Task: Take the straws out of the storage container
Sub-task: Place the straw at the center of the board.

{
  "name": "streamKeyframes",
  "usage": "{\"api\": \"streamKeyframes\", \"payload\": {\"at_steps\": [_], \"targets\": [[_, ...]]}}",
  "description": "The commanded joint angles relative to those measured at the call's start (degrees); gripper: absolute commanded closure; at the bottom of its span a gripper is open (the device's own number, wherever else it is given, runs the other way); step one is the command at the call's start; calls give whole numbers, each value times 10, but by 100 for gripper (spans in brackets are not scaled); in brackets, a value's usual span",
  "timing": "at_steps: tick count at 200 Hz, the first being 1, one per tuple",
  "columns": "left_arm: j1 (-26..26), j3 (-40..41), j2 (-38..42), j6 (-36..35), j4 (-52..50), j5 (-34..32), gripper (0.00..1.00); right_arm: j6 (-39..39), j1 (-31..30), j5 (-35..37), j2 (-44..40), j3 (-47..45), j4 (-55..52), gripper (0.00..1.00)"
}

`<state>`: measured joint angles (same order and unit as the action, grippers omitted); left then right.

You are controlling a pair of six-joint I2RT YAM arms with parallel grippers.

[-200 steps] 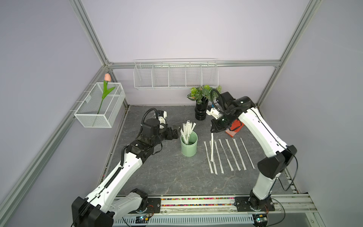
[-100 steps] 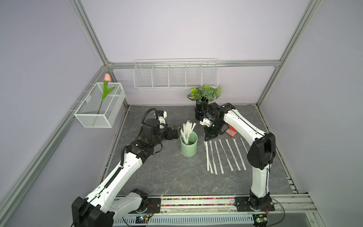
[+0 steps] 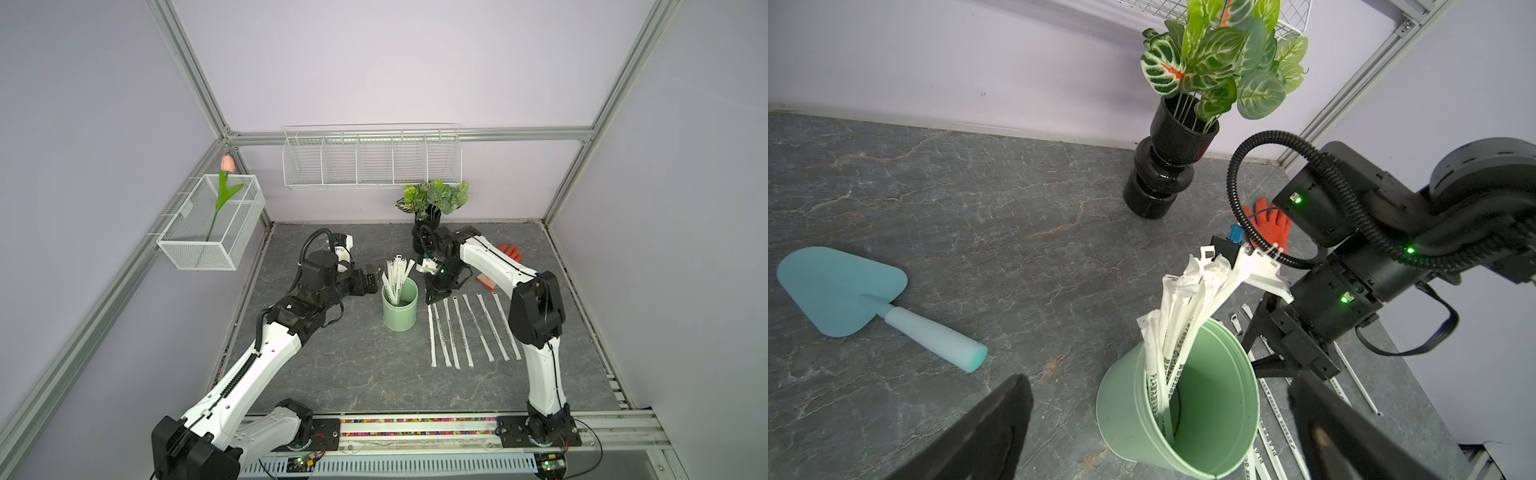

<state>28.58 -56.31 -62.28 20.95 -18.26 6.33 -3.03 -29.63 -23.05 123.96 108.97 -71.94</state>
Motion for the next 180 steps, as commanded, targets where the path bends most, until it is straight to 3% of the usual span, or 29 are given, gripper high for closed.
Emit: {"api": "streamKeyframes", "payload": {"at_steps": [1,180], "targets": [[3,-3,-4,2,4,4,0,0,-1,-19,26,9,4,91],[3,-3,-8,1,4,4,0,-34,20,-30,96,19,32,88]]}}
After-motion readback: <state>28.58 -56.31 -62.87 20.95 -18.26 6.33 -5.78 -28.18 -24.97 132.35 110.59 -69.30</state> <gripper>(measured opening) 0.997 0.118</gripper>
